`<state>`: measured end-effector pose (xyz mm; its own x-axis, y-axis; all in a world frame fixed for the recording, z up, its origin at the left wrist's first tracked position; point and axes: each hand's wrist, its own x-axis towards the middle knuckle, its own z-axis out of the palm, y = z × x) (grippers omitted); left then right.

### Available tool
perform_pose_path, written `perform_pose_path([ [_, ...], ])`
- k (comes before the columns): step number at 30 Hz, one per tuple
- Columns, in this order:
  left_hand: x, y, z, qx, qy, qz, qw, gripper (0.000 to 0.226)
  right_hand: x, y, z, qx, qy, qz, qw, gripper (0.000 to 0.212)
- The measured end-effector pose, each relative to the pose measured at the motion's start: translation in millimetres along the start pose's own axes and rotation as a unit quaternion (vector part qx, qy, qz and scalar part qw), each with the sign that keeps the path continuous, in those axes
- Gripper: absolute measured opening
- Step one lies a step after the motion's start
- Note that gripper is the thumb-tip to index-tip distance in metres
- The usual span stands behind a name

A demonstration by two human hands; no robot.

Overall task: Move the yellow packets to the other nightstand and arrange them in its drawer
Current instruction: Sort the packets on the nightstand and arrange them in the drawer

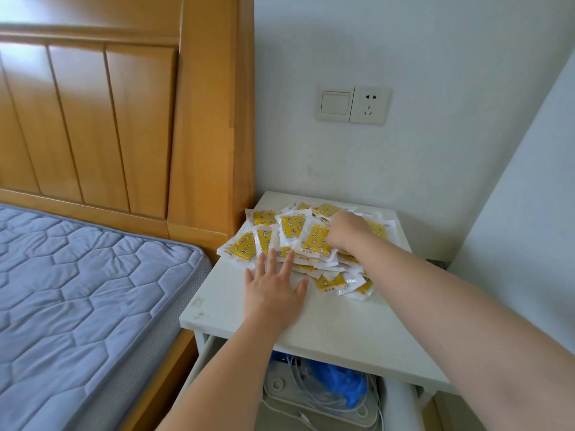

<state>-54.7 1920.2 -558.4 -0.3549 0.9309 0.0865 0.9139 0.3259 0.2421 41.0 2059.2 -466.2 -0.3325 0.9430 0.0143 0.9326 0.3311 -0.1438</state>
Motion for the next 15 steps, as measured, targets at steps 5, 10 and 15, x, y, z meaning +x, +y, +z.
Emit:
perform_pose_path([
  [5,0,0,0,0.001,0.002,0.001,1.000,0.066,3,19,-39,0.134,0.183,0.015,0.974,0.010],
  [10,0,0,-1,-0.002,0.008,0.003,1.000,0.066,9,49,-55,0.492,0.127,0.143,0.849,0.014],
  [15,-1,1,-3,-0.007,0.005,0.003,1.000,0.067,4,71,-37,0.560,-0.001,0.222,0.798,0.035],
])
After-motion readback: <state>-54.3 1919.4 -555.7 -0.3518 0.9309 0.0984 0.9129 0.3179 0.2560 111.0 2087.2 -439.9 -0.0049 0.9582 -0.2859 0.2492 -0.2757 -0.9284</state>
